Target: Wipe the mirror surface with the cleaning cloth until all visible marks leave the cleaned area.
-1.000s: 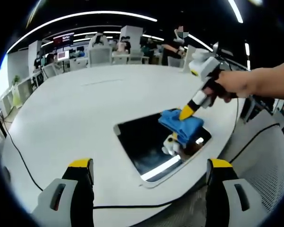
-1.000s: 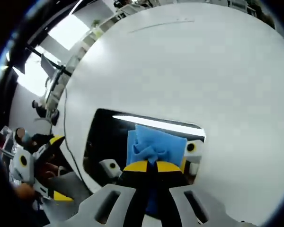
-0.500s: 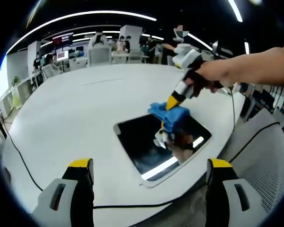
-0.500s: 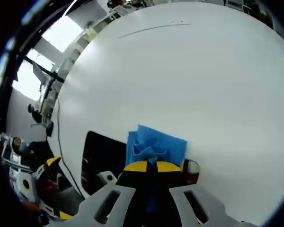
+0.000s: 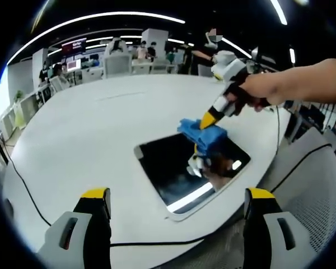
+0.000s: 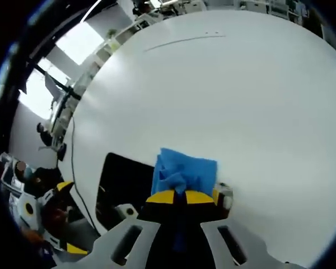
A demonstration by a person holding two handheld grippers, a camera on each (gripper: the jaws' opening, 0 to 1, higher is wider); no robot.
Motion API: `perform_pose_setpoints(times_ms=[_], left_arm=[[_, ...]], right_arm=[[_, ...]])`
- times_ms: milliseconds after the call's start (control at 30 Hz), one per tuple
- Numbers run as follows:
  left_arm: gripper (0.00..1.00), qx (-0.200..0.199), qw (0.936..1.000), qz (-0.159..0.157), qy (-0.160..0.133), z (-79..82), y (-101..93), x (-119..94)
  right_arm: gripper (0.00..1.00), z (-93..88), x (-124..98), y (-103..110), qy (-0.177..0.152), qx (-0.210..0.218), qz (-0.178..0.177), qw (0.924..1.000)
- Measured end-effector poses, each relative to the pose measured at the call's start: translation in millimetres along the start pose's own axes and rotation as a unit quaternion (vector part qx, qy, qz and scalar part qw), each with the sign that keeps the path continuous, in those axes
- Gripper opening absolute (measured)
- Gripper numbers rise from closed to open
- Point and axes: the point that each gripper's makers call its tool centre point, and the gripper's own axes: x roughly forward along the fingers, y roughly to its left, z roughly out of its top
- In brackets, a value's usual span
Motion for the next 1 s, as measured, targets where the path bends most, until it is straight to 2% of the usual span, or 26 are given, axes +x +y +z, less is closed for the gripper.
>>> perform_pose_setpoints(times_ms=[133, 233, 400, 533, 700, 1000], left_arm=[[1.0, -0.001, 1.0, 0.002, 0.0, -0.3, 1.2, 0], [1.0, -0.001, 1.0, 0.002, 0.001, 0.3, 0.0, -1], [1.0, 0.0, 1.0, 0.0, 0.009, -2.5, -0.9, 1], [1.0, 0.002, 0.9999, -0.003, 0.013, -3.4, -2.3, 2], [1.0, 0.001, 0.9999, -0.002, 0.011, -2.5, -2.3, 2], [1.0, -0.003, 1.0, 0.004, -0.002, 1.3, 0.9, 0]], right_arm=[[0.0, -3.9, -34, -12, -0.01, -0.002, 0.004, 0.9999], [0.0, -0.6, -61, -32, -0.03, 0.003, -0.006, 0.9995], [0.0, 1.4, -95, -57, -0.047, 0.014, -0.017, 0.9986], [0.0, 0.7, -118, -67, -0.055, 0.01, -0.028, 0.9981], [0.0, 3.0, -130, -80, -0.066, 0.018, -0.043, 0.9967], [0.0, -6.1, -124, -100, -0.058, 0.024, -0.07, 0.9956]])
